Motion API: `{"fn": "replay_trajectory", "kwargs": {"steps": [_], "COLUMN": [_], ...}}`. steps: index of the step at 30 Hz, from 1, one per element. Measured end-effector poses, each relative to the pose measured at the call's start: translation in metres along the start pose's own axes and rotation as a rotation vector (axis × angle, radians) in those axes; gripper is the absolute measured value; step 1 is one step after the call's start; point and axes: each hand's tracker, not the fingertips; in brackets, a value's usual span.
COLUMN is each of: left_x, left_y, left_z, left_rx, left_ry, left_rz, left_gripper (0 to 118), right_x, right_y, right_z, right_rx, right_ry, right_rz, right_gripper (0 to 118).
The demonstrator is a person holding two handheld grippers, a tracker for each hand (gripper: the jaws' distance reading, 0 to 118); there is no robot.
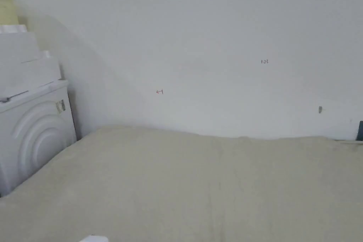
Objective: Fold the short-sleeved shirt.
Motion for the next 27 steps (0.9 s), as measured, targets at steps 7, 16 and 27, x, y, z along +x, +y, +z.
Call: {"fn": "replay_trajectory", "kwargs": {"steps": [7, 16, 27], "left_x": [-0.011, 0.007, 0.026], "left_y": [-0.014, -0.055, -0.059], "left_z": [0.059, 0.062, 0.044], "left_rx": [0.12, 0.031, -0.054], "left_ry": [0.187, 0.126, 0.091], "left_rz": [0.04, 0.077, -0.036], "left_gripper": [70, 0, 0], "right_x": [-0.017, 0.001, 0.009], "right_y": [-0.002, -0.018, -0.019], "right_z": [0.005, 0.025, 0.031], "right_rx": [0.013, 0.032, 0.041], "right_ry": [0.027, -0.025, -0.055], "right_rz": [0.031, -0.008, -0.043], "right_gripper": [4, 4, 4]}}
